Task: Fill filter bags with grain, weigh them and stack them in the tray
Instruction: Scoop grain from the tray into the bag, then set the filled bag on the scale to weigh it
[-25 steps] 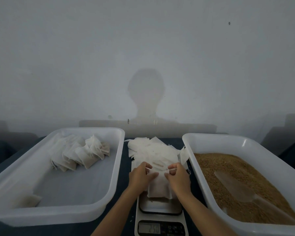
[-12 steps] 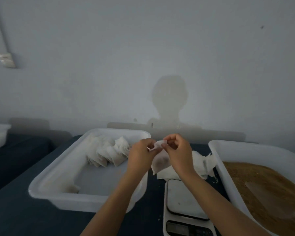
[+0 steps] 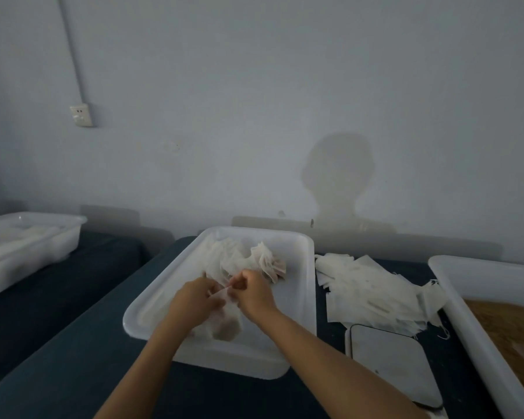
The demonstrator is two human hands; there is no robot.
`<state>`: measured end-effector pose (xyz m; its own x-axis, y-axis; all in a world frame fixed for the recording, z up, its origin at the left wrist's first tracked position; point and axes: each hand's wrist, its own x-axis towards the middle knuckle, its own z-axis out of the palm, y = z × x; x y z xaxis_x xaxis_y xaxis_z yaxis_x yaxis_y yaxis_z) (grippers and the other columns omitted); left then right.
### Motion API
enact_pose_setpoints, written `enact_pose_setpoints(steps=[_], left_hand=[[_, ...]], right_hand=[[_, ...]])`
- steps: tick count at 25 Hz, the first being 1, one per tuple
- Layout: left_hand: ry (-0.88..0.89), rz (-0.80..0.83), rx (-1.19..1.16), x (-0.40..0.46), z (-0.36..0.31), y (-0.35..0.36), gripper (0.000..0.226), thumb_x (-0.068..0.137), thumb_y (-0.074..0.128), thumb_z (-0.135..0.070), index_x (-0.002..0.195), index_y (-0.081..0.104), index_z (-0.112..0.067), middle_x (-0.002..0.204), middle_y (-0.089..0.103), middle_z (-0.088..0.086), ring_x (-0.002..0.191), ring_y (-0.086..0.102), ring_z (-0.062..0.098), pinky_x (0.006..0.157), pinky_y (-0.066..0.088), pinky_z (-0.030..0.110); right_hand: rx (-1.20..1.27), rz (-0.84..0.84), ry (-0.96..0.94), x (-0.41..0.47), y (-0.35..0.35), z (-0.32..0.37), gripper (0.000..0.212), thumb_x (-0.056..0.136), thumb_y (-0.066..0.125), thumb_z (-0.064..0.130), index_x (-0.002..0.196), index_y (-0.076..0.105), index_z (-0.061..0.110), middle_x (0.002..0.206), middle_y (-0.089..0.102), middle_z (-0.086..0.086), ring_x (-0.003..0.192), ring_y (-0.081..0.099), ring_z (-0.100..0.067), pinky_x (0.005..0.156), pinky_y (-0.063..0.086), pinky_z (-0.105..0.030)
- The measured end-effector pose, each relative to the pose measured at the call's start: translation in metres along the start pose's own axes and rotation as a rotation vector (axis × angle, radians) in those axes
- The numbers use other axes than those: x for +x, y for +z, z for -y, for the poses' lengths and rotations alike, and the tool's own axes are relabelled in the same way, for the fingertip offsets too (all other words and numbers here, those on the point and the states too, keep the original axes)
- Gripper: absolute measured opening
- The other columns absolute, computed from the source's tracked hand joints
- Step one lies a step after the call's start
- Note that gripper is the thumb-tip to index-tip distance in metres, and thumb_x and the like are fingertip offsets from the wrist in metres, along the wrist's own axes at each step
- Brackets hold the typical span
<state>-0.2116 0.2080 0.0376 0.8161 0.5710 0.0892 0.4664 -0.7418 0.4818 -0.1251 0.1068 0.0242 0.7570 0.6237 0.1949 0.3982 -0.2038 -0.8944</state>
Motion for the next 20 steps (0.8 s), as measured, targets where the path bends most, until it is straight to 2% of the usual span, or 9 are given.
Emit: enact_pose_setpoints(steps=[2,3,4,5,8,11,14,17,20], left_hand=[[-0.067,0.053,0.142,0.001,0.017,-0.004,0.007,0.089,0.062,-0.029,0.091,0.057,-0.025,0.089,0.062,-0.006,0.073,0.057,0.008,0.059,0.041,0.016],[-0.092,0.063,0.215,0.002,0.024,-0.005,0.013,0.090,0.061,-0.030,0.100,0.058,-0.023,0.098,0.062,-0.004,0.081,0.057,0.010,0.067,0.042,0.017],[-0.121,0.060,0.283,0.002,0.030,-0.008,0.019,0.091,0.059,-0.030,0.107,0.057,-0.021,0.104,0.061,-0.002,0.088,0.057,0.013,0.072,0.043,0.020],[-0.154,0.043,0.343,0.001,0.034,-0.011,0.022,0.092,0.056,-0.030,0.111,0.056,-0.020,0.105,0.061,-0.002,0.091,0.057,0.014,0.075,0.044,0.022],[-0.234,-0.039,0.512,-0.002,0.040,-0.017,0.019,0.096,0.046,-0.027,0.112,0.054,-0.022,0.095,0.055,-0.004,0.083,0.052,0.013,0.074,0.041,0.024],[-0.275,-0.086,0.563,-0.008,0.030,-0.016,0.021,0.096,0.042,-0.024,0.116,0.050,-0.022,0.093,0.052,-0.003,0.081,0.049,0.013,0.075,0.042,0.025],[-0.207,-0.229,0.566,-0.008,0.003,-0.010,0.029,0.094,0.049,-0.028,0.120,0.041,-0.017,0.100,0.058,-0.002,0.089,0.058,0.014,0.077,0.047,0.026],[-0.034,-0.335,0.309,-0.005,-0.039,0.007,0.027,0.095,0.048,-0.031,0.117,0.037,-0.019,0.099,0.062,-0.004,0.085,0.059,0.014,0.070,0.048,0.025],[0.162,-0.323,0.097,-0.005,-0.081,0.036,0.020,0.096,0.046,-0.029,0.115,0.042,-0.023,0.094,0.066,-0.008,0.081,0.062,0.011,0.063,0.043,0.023]], right_hand=[[-0.071,0.131,0.101,0.004,0.017,0.004,0.017,0.086,0.057,0.001,0.079,0.059,0.017,0.099,0.066,-0.013,0.091,0.061,-0.027,0.085,0.053,-0.042],[-0.125,0.244,0.160,0.005,0.024,0.004,0.014,0.089,0.056,0.004,0.083,0.058,0.017,0.105,0.064,-0.015,0.091,0.059,-0.026,0.085,0.052,-0.040],[-0.175,0.395,0.231,0.002,0.029,0.005,0.007,0.092,0.055,0.008,0.096,0.059,0.012,0.111,0.062,-0.016,0.094,0.058,-0.025,0.084,0.051,-0.039],[-0.258,0.538,0.271,0.000,0.033,0.005,0.020,0.094,0.054,0.014,0.113,0.058,0.008,0.120,0.060,-0.017,0.101,0.058,-0.026,0.087,0.049,-0.038],[-0.526,0.842,0.119,-0.002,0.036,0.004,0.044,0.099,0.046,0.027,0.139,0.045,0.009,0.142,0.044,-0.015,0.128,0.044,-0.032,0.108,0.036,-0.044],[-0.485,0.906,0.075,-0.007,0.022,0.006,0.044,0.101,0.042,0.022,0.144,0.039,0.012,0.147,0.038,-0.011,0.133,0.038,-0.032,0.111,0.032,-0.048],[-0.232,0.715,0.068,-0.009,-0.020,0.008,0.037,0.098,0.047,0.015,0.135,0.048,0.010,0.136,0.052,-0.013,0.122,0.051,-0.030,0.098,0.045,-0.042],[-0.175,0.337,-0.051,0.000,-0.095,-0.004,0.023,0.095,0.053,0.011,0.115,0.063,0.006,0.116,0.065,-0.012,0.099,0.062,-0.021,0.078,0.050,-0.022],[-0.351,-0.161,0.003,0.011,-0.178,-0.046,0.018,0.093,0.050,0.005,0.100,0.066,0.008,0.104,0.068,-0.008,0.097,0.062,-0.021,0.087,0.051,-0.036]])
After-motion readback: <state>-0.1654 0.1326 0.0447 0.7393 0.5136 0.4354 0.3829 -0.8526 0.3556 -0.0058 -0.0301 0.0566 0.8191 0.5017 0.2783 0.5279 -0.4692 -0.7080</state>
